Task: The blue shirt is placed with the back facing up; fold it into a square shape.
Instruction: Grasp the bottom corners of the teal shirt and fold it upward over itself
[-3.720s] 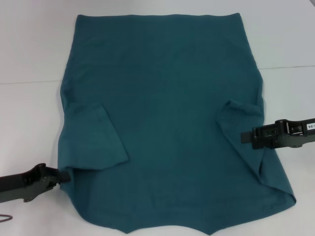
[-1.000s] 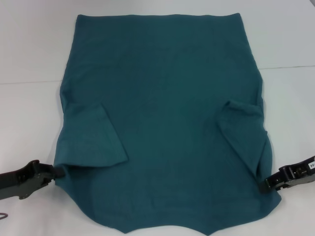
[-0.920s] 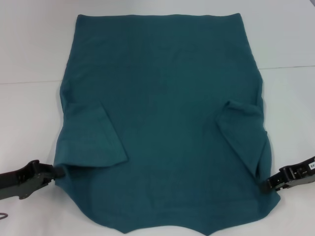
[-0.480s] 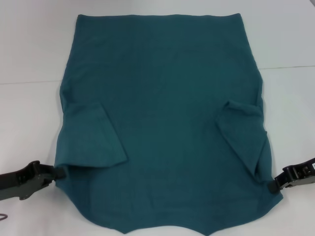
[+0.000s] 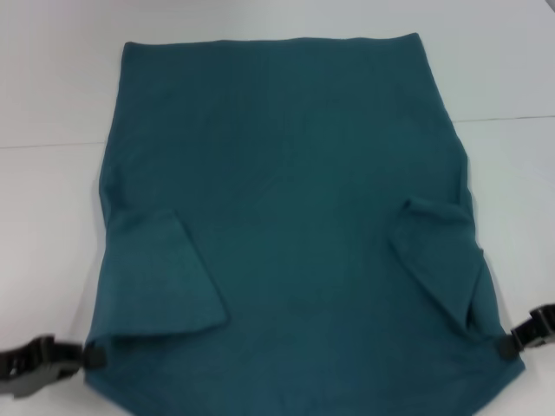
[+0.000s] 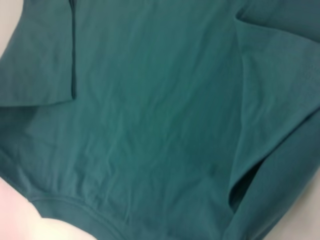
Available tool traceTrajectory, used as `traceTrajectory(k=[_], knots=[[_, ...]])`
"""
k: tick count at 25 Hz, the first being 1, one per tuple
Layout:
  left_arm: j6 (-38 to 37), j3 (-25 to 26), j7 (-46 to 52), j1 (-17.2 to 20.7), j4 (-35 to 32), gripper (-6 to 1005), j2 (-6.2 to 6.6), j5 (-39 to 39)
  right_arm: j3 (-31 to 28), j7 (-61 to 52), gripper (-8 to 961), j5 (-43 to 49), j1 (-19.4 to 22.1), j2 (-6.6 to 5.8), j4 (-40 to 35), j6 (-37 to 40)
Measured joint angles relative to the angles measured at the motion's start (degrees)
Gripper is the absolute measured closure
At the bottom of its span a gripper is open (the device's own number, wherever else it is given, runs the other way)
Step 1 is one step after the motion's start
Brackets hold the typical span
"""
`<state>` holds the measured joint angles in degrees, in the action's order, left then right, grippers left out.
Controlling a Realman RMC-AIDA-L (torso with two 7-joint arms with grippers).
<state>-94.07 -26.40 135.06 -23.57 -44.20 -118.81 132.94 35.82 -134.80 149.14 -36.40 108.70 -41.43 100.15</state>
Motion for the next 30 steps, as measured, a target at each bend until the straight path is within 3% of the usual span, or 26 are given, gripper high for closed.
traceTrajectory(k=[9,16,20,21,22,24,27,30], knots=[[-9.3,0.5,-2.4,3.7,-4.1,981,-0.08,6.1,0.0,1.9,926,0.0,3.1,0.53,-0.1,6.3],[-12.0,0.6,-2.9,3.1,-5.2,981,0.12,6.0,-2.9,3.2,927,-0.6,4.2,0.27,-0.2,6.8],[-12.9,1.5,-2.5,-0.2,-3.6,980,1.59,2.4,-6.2,5.0,927,-6.5,2.8,-0.96,-0.3,6.9],[-13.2,2.9,-0.7,-3.1,-0.9,980,3.19,0.9,-7.0,4.5,927,-10.3,2.1,-1.74,-0.2,5.8],[-13.2,2.9,-0.7,-3.1,-0.9,980,3.19,0.9,-7.0,4.5,927,-10.3,2.1,-1.74,-0.2,5.8],[-11.9,3.6,2.3,-6.0,1.4,980,4.52,0.7,-8.1,3.0,927,-12.6,1.4,-2.15,-0.1,3.4],[-7.6,3.8,6.0,-9.7,3.6,980,5.97,0.8,-9.1,0.1,927,-14.4,0.5,-2.13,0.3,-2.4],[-1.6,3.3,8.1,-12.9,5.7,980,6.69,0.8,-9.0,-2.4,927,-15.0,-0.4,-1.29,0.5,-8.7]])
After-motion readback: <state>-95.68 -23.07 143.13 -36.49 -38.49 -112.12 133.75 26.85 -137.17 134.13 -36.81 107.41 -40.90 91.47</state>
